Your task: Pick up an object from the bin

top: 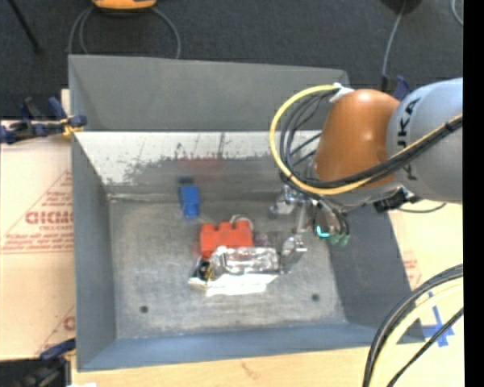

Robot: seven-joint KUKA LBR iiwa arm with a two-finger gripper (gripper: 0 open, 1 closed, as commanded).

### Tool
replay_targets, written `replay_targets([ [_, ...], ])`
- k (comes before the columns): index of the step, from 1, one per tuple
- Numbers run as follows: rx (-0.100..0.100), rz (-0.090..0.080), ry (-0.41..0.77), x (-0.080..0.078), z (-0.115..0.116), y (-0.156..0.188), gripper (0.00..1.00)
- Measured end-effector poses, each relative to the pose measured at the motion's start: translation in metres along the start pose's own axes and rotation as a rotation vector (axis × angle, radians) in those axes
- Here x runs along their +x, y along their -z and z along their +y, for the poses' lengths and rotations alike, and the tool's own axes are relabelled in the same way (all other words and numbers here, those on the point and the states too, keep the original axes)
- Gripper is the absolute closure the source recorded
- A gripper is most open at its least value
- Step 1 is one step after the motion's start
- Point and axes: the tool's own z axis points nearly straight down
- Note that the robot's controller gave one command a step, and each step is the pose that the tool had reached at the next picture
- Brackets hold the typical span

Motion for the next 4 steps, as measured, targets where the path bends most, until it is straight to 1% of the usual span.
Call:
replay_targets([
  [1, 0.001, -0.018, -0.074, -0.016, 0.028, -0.037, 0.0],
  [2, -0.011, -0.015, -0.103, -0.028, 0.056, -0.048, 0.0],
  [3, -0.006, -0.012, -0.099, -0.028, 0.055, -0.048, 1.0],
  [4, 0.002, -0.014, -0.013, -0.035, 0.041, 0.066, 1.0],
])
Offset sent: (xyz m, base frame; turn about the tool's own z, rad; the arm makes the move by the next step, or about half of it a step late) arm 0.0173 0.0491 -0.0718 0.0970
